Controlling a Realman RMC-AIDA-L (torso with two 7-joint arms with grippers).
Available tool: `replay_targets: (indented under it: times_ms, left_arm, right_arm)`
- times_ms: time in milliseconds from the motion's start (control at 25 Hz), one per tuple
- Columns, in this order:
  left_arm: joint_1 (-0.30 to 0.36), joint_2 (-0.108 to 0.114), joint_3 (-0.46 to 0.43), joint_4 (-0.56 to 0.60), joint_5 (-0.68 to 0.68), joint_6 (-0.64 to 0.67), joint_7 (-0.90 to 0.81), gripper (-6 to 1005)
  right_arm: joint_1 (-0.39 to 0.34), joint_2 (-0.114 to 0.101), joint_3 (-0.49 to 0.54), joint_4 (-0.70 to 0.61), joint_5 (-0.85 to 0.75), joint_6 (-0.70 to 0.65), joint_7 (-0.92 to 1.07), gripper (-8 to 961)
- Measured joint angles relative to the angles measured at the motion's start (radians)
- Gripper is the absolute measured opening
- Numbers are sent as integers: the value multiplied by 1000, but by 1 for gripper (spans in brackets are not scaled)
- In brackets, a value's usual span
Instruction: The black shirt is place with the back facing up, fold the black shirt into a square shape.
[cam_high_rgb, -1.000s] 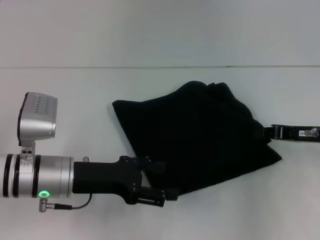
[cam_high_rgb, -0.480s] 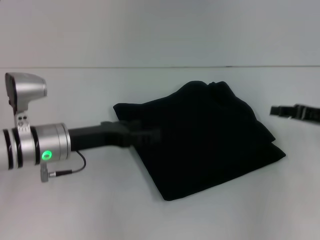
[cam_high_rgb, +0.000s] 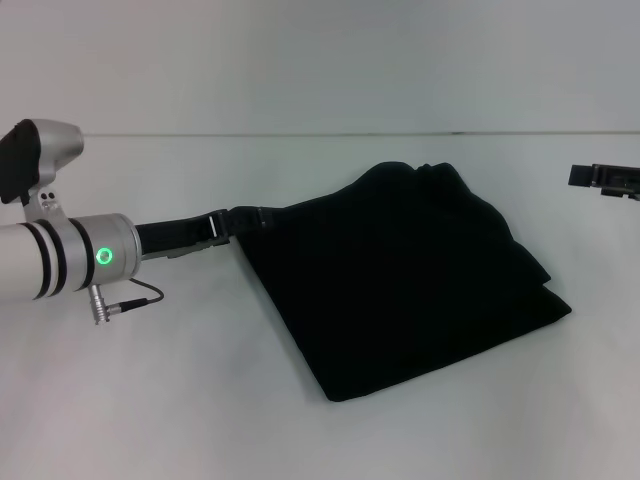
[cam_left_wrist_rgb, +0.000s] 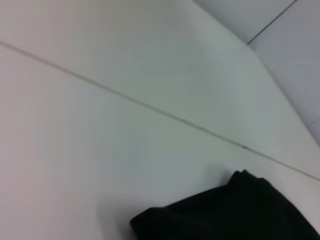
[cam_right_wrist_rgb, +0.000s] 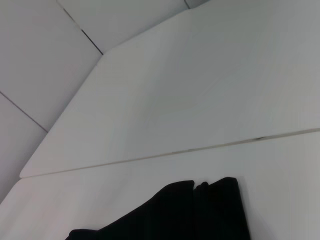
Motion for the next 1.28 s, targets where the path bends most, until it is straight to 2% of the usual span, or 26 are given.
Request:
replay_targets:
  times_ms: [400,840,1080,1280]
  left_arm:
    - [-43,-4,4,-60,28,-117,-57,790]
    - [-99,-8,6,-103,35,-158,-37,776]
    - [-102,-8,6,-105,36,-160,31,768]
    - [-97,-19,4,-101,29,-163,83,761]
  right_arm:
    - [3,8,-8,6,-5,17,-35,875]
    - [-1,15,-7,10,-5,18,-44,906]
    - [-3,19,-10,13,-6,26,-44,906]
    - [-4,24,-10,13,-6,35,-49,907]
